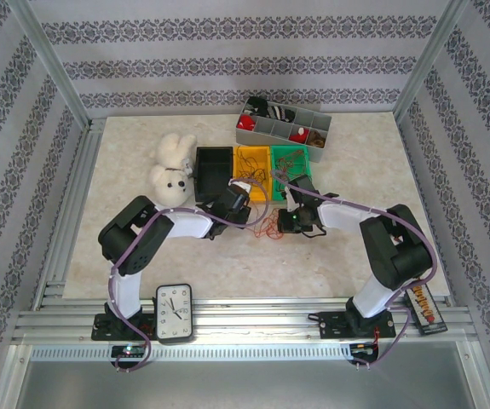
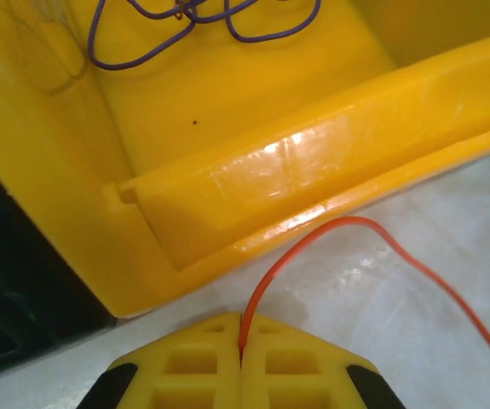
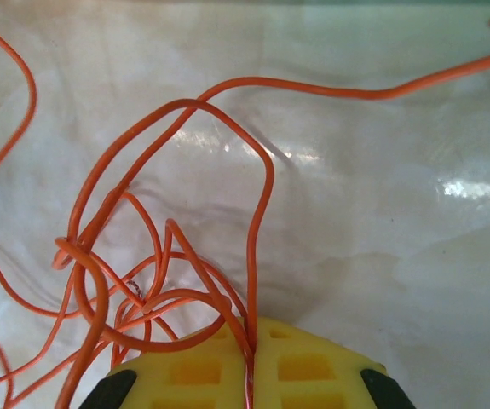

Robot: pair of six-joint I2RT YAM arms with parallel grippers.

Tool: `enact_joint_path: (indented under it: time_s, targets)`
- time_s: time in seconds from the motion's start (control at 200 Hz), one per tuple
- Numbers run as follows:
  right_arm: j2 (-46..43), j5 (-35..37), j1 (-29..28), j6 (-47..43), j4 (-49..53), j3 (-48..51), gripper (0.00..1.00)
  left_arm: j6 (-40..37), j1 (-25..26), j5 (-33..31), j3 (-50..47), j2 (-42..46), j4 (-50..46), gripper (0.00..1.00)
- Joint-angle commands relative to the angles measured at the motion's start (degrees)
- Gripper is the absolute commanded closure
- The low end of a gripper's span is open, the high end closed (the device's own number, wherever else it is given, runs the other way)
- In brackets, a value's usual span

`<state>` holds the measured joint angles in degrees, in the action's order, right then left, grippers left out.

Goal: Untangle the cables

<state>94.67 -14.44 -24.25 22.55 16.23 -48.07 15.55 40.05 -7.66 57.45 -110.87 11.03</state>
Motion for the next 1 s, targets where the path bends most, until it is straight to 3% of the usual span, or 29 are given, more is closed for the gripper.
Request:
enact_joint_path:
  time_s: [0.0,0.21,0.36,0.46,0.675,0.815,0.994]
  targets:
    - [-1.67,0.26,-0.47,-0.33,1.37,1.30,0.91,2.03,0.46,-1.38,-2.84,1.57,2.67,1.00]
    - [-3.08,2.78,2.05,2.31,0.85,3.20,0.89,4.95,0.45,-13.08,-8.25,18.15,-3.08,1.00]
    - [-3.48,4.51,3.47,3.88,0.53,4.19,0.69,4.93,0.46,-17.28,-12.11,29.08,-6.29,1.00]
    - [-3.93,5.36,3.86,4.71,0.34,4.72,0.66,5.18,0.41,-17.52,-13.35,33.86,-8.12,1.00]
    - [-3.97,5.80,4.61,5.44,0.38,5.10,0.76,5.89,0.29,-17.40,-13.86,39.79,-8.57,1.00]
    - [-4.05,6.67,5.51,6.83,0.62,5.57,0.92,5.66,-0.64,-25.12,-12.96,44.69,-10.91,1.00]
    - [-4.41,6.70,5.82,7.58,0.48,5.79,0.92,2.36,-4.14,-28.53,-9.06,51.35,-13.78,1.00]
